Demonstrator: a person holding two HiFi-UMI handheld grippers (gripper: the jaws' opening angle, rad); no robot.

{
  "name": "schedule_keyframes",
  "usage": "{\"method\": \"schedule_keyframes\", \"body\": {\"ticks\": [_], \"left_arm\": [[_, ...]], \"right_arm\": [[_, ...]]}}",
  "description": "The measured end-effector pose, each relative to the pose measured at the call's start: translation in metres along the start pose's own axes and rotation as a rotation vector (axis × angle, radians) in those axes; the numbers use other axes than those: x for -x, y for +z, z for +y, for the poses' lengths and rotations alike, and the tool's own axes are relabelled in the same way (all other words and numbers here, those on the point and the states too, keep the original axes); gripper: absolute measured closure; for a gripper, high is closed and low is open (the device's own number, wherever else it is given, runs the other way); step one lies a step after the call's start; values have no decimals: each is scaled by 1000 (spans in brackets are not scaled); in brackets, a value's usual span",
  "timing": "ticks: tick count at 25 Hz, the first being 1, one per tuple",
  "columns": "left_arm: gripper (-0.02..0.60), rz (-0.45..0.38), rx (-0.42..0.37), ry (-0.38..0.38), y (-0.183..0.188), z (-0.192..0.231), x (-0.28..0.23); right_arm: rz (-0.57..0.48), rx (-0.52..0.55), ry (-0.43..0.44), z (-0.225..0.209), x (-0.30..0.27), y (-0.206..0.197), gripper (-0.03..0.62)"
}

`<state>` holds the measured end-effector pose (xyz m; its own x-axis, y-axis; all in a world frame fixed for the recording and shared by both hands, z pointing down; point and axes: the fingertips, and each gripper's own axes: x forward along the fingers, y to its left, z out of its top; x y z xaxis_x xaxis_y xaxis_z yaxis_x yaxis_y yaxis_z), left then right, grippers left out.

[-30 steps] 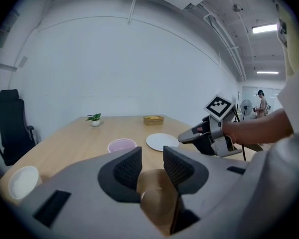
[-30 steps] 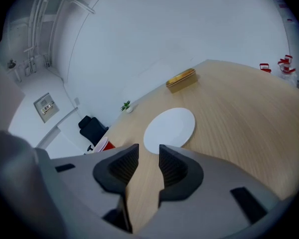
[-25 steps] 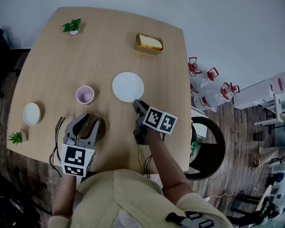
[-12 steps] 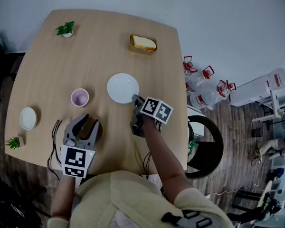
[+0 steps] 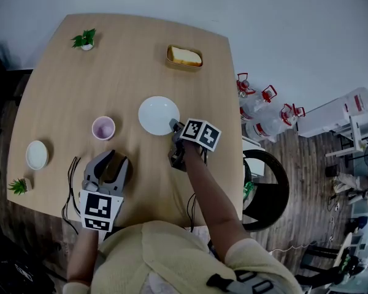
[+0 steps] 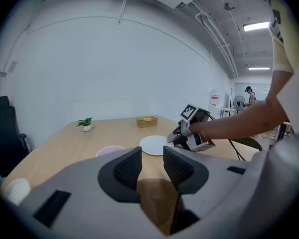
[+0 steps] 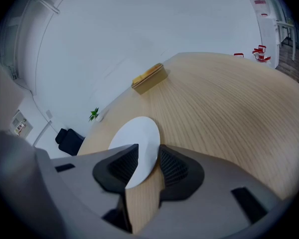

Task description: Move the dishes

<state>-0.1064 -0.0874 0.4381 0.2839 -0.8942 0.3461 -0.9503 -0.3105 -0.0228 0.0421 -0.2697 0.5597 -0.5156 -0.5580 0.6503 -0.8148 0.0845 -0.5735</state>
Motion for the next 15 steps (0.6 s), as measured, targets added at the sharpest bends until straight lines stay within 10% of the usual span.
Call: {"method": "schedule_keyframes", "body": {"ticks": [15], "left_arm": [[440, -3, 3, 8, -1, -1, 0]], "right_arm": [[10, -4, -60, -8, -2, 1, 523]]}}
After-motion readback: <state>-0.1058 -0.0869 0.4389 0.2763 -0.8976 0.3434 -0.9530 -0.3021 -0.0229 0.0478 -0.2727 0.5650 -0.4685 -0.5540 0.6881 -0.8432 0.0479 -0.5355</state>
